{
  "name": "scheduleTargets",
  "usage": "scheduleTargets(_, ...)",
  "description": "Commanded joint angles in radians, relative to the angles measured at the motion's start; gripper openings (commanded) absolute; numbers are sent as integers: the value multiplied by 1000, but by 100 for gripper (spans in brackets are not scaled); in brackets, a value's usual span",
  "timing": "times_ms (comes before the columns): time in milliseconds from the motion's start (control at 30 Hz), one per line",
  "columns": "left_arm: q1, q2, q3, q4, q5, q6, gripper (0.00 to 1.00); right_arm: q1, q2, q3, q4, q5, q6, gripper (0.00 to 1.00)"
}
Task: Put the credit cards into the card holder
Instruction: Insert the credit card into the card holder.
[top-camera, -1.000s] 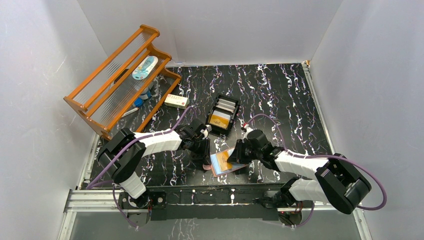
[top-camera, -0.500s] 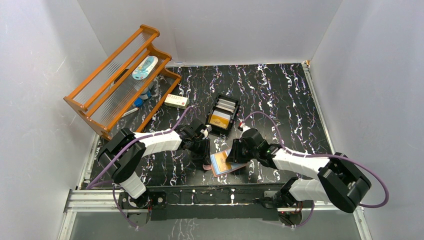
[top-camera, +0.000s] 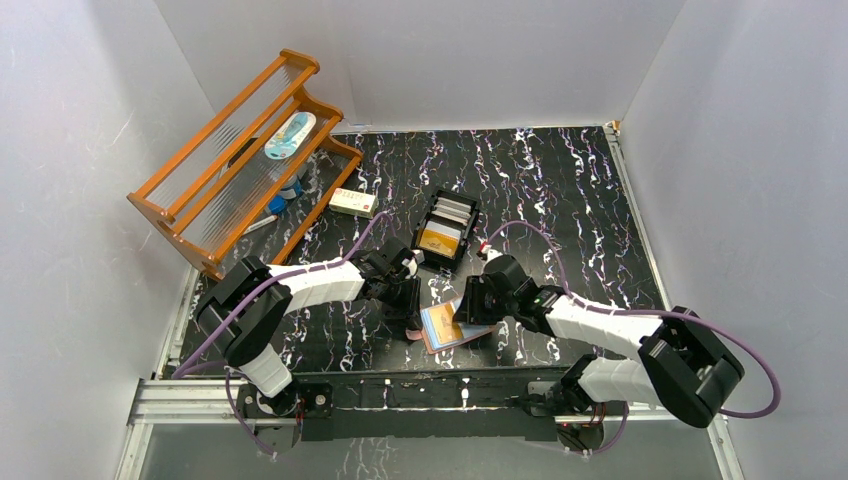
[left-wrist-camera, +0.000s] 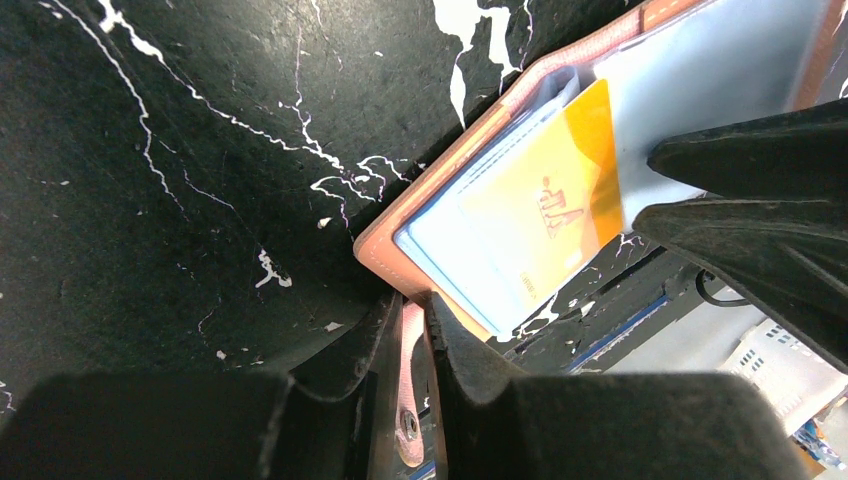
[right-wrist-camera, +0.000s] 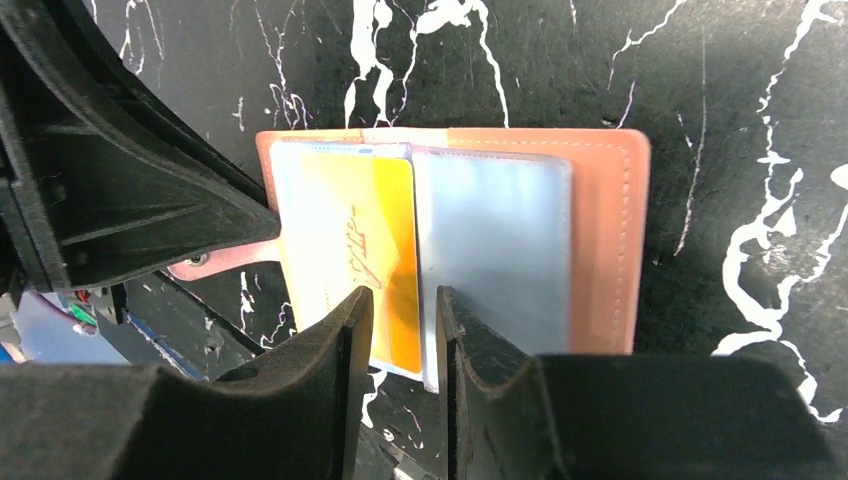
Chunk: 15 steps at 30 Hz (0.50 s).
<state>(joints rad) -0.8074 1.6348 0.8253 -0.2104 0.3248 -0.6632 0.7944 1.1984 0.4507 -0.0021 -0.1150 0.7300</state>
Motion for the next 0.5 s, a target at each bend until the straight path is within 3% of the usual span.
scheduleTargets(0, -16, 53, -35, -69, -103, 31, 15, 10, 30, 34, 60, -17, 14, 38)
scheduleTargets(467, -16, 59, -35, -64, -105, 31, 14, 55, 56, 23, 154, -54, 50, 30)
